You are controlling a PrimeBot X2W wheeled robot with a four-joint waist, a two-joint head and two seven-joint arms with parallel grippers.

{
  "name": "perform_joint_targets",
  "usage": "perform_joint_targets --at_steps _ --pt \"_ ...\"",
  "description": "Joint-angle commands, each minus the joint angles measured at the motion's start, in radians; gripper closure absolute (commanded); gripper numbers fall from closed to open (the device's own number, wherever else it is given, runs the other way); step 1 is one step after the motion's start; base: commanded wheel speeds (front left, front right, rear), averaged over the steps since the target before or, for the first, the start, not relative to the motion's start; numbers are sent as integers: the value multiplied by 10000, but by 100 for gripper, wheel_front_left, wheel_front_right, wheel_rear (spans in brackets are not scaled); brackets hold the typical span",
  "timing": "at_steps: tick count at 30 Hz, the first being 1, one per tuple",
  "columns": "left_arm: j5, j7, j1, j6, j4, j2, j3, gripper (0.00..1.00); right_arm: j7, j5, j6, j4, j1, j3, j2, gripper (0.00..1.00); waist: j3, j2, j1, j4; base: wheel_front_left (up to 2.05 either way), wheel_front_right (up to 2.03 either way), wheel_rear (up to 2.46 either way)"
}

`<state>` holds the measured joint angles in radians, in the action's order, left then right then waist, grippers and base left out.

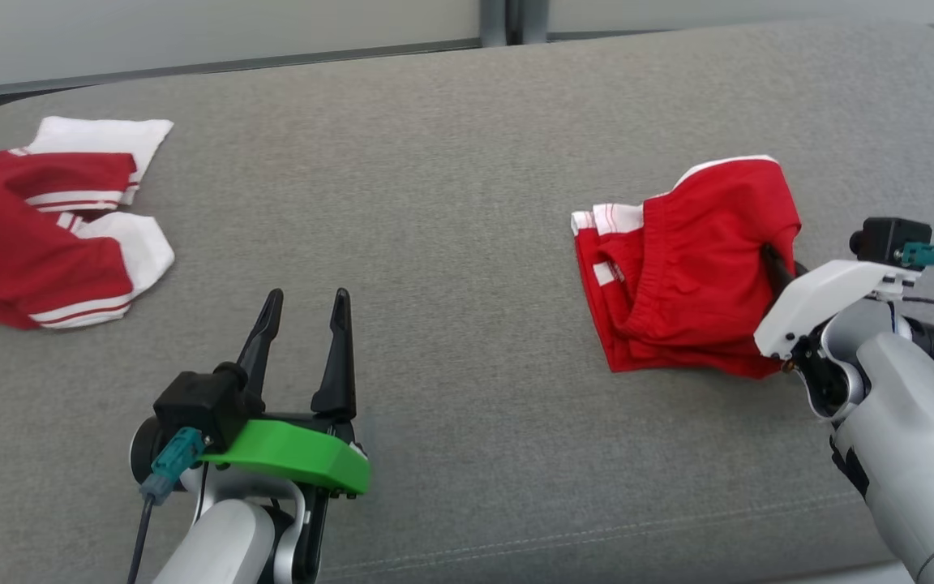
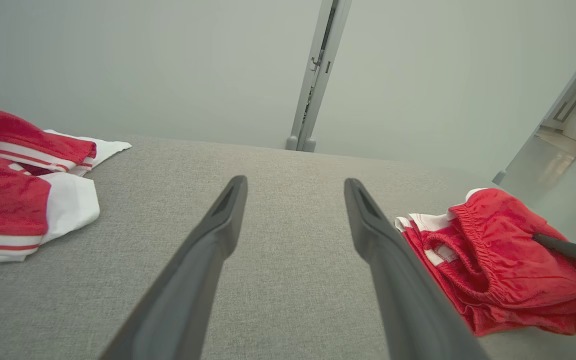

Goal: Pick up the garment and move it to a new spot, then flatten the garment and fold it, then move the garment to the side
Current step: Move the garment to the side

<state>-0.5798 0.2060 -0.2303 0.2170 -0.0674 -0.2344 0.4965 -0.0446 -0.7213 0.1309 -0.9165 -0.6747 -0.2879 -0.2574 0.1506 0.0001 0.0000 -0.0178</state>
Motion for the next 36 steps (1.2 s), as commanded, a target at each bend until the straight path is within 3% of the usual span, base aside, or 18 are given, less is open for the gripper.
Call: perform_joint_targets --at_steps 1,8,13,30,36 --pt "55 -5 -206 36 67 -84 -19 0 -75 -84 -4 -29 -234 -36 -49 100 597 -1 0 -939 0 0 0" --pt "280 -279 -634 136 503 -349 -40 0 -135 -65 -4 -201 -1410 -441 -336 100 1444 -1 0 -1779 0 0 0" --pt "518 -557 -1164 197 905 -557 -16 0 -328 30 -4 -409 -2434 -791 -608 100 2179 -1 0 -1978 0 0 0" --pt "1280 -1540 -2239 574 2758 -1241 11 0 -1149 249 -4 -2103 -4868 -1149 -2422 100 4127 -1 0 -1468 0 0 0" --pt "1479 -1784 -2377 723 3329 -1346 67 0 -1378 626 -4 -2748 -5378 -1314 -2789 100 4428 -1 0 -1348 0 0 0"
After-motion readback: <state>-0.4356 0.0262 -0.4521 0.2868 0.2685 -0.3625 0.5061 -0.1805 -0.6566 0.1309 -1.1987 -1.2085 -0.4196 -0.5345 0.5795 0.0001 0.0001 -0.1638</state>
